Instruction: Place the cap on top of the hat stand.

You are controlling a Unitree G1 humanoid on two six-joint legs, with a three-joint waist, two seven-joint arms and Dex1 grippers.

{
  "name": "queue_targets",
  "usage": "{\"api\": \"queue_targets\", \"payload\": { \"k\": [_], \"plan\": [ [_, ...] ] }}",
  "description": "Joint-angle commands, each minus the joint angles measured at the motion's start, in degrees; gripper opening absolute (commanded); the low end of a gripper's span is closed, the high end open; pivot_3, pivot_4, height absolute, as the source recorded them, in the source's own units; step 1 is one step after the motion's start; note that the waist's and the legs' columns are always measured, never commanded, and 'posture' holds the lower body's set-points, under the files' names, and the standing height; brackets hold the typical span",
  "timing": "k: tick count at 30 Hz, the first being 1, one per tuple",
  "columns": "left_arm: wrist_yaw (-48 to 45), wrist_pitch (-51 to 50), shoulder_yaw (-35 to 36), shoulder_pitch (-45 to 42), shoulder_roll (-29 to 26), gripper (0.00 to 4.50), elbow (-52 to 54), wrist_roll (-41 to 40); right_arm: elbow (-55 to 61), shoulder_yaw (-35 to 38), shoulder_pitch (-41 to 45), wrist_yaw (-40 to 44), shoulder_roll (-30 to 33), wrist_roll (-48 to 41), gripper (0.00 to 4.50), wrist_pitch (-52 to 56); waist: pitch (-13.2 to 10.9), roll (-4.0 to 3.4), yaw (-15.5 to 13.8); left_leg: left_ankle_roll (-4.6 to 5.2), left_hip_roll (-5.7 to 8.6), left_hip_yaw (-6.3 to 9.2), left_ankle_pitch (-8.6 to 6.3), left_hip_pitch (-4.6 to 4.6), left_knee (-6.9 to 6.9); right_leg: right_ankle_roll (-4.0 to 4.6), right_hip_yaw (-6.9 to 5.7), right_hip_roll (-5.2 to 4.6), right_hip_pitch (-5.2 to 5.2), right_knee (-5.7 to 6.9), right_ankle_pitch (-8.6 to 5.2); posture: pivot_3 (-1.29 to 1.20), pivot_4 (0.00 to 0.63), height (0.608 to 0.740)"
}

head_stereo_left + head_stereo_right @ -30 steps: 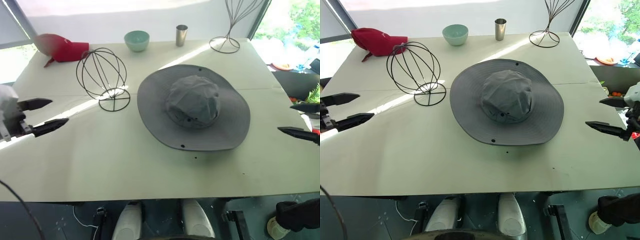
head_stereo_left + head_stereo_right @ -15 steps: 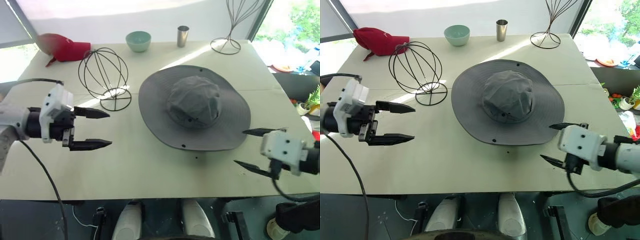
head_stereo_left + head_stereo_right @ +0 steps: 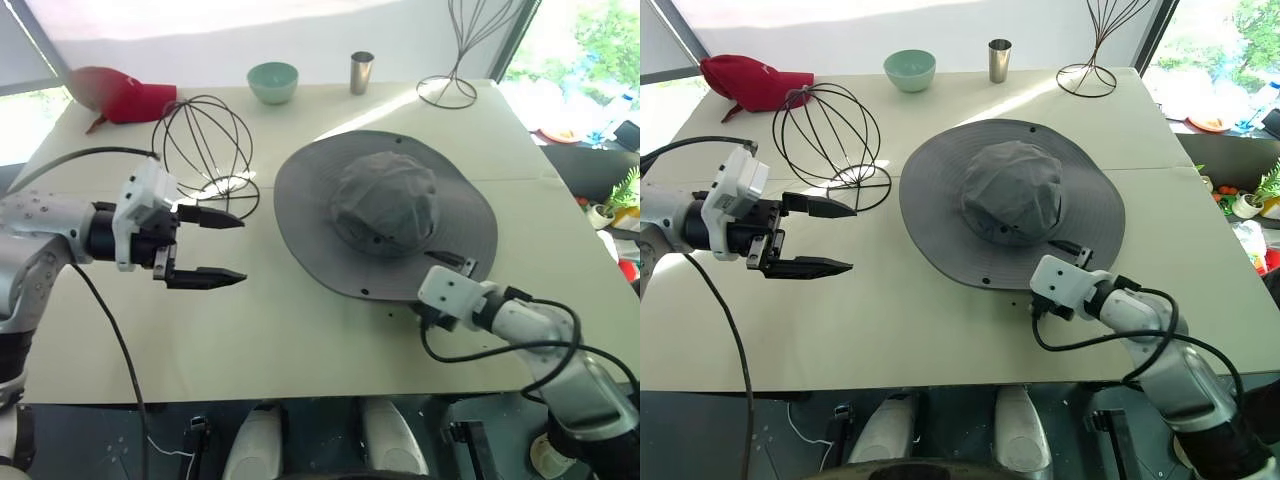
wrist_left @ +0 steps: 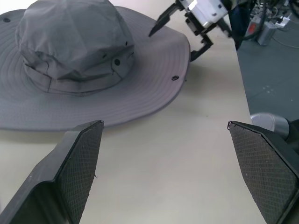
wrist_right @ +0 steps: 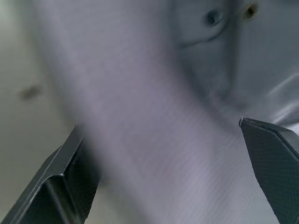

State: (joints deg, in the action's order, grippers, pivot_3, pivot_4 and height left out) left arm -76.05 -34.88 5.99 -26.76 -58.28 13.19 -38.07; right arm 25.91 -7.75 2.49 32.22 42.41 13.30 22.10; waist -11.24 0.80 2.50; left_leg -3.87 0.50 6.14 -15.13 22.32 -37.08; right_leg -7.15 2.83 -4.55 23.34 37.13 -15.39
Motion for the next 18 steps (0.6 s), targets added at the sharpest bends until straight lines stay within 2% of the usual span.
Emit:
{"api": "queue_targets", "payload": {
  "k": [1,3,5,11,15,18],
  "plan": [
    [1.34,-0.92,1.52,-0.60,-0.26,4.45,1.64,-0.77,-5.63,-2.19,1.96,-3.77,-2.93,3.54,4.50,-1.24,0.02,0.04,0.00,0.00,0.00,0.01,0.00,0.00,0.00,0.00,0.00,0.00,0.00,0.00,0.00,0.00,0.150,0.740],
    [1.88,-1.44,1.74,-0.45,-0.30,4.50,2.32,-1.09,-7.09,-2.26,2.33,-3.96,-3.92,3.42,3.95,-2.01,0.06,0.11,-0.02,0.00,0.00,0.00,0.00,-0.01,-0.01,0.00,0.00,0.00,-0.03,0.00,0.01,0.00,0.150,0.740],
    [2.47,-1.90,1.89,-0.43,-0.33,4.50,2.83,-1.23,-7.76,-1.87,2.62,-3.70,-4.66,2.52,3.16,-2.67,0.06,0.11,-0.03,0.00,0.00,0.02,0.00,-0.02,-0.01,0.00,0.00,0.00,-0.04,0.00,0.01,0.00,0.150,0.740],
    [4.19,-3.23,3.05,-0.03,-0.47,4.50,3.64,-1.98,-6.38,-0.38,2.43,-0.65,-5.63,-1.03,0.05,-2.33,0.06,0.11,-0.13,0.00,0.01,0.01,0.00,-0.02,-0.03,-0.01,0.00,0.00,-0.06,0.01,0.01,0.00,0.150,0.740],
    [6.41,-4.98,5.25,1.34,-0.35,4.50,5.55,-3.70,-3.25,3.38,4.37,1.33,-8.11,-7.50,0.01,1.59,0.06,0.10,-0.07,0.01,0.00,0.04,0.00,-0.02,0.00,0.00,-0.01,0.00,-0.05,0.01,0.01,0.00,0.150,0.740],
    [9.45,-7.49,9.08,2.86,-0.04,4.50,7.26,-6.42,-2.34,8.04,11.15,3.23,-9.89,-14.44,0.01,7.06,0.01,0.09,0.18,0.01,0.00,0.06,0.00,-0.01,0.00,0.00,-0.01,0.01,-0.02,0.05,0.01,0.00,0.150,0.740]
  ]
}}
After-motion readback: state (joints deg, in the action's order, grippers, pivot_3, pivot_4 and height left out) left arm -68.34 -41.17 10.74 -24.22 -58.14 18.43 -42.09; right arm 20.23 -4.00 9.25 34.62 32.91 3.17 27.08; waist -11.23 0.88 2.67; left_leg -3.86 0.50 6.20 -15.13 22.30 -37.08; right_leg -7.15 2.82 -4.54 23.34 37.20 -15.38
